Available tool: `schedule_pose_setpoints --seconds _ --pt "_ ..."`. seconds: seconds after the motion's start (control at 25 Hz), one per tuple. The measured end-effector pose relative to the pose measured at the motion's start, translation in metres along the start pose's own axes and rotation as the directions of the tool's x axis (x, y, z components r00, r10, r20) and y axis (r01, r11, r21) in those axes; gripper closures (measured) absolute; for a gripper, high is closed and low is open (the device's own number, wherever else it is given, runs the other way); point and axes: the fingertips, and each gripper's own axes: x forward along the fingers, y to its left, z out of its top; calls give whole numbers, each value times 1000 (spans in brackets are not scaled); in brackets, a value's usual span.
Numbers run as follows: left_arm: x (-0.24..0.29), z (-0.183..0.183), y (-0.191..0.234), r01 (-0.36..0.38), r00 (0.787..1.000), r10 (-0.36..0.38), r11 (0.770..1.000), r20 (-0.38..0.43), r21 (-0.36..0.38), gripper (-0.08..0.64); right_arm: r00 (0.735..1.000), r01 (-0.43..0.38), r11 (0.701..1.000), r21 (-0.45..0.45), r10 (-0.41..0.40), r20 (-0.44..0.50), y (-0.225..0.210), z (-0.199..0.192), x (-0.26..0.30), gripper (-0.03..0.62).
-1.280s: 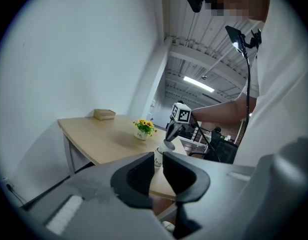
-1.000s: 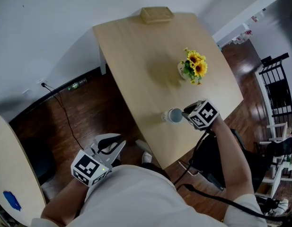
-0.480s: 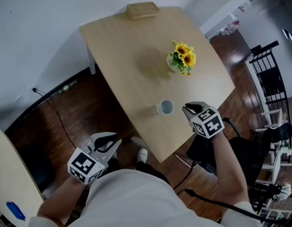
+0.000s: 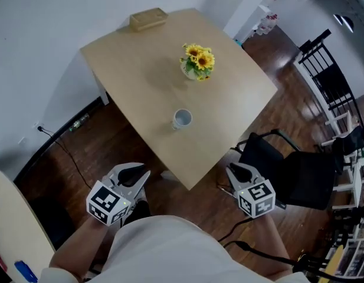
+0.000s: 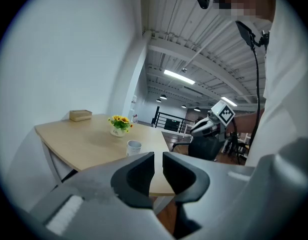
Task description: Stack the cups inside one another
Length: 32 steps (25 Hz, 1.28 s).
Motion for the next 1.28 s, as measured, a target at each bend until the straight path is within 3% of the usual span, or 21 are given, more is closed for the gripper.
schedule_pose_setpoints --seconds 0.32,0.48,0.56,0.68,0.8,1.04,1.28 --pt "23 -15 -147 79 997 -77 993 -24 84 502 987 39 989 145 -61 151 32 -116 -113 535" --pt "10 -40 -213 61 998 -59 995 -28 73 503 968 37 990 140 -70 239 51 -154 -158 535" --pt "-2 -61 -236 42 998 -39 997 -58 65 503 963 0 993 117 -32 269 69 -167 -170 535" --pt "-25 -93 -248 -6 994 11 999 -113 43 503 956 -53 996 75 29 293 97 -184 -181 535" --pt "-37 -108 -253 -31 988 35 999 -148 27 503 950 -61 996 63 38 310 111 -197 -195 535" --pt "-24 -80 -286 37 994 -28 996 -106 82 503 954 -52 994 100 20 298 120 -220 -221 540" --pt "-29 -70 -300 36 997 -27 993 -78 110 503 942 -57 998 42 39 335 132 -204 -222 560"
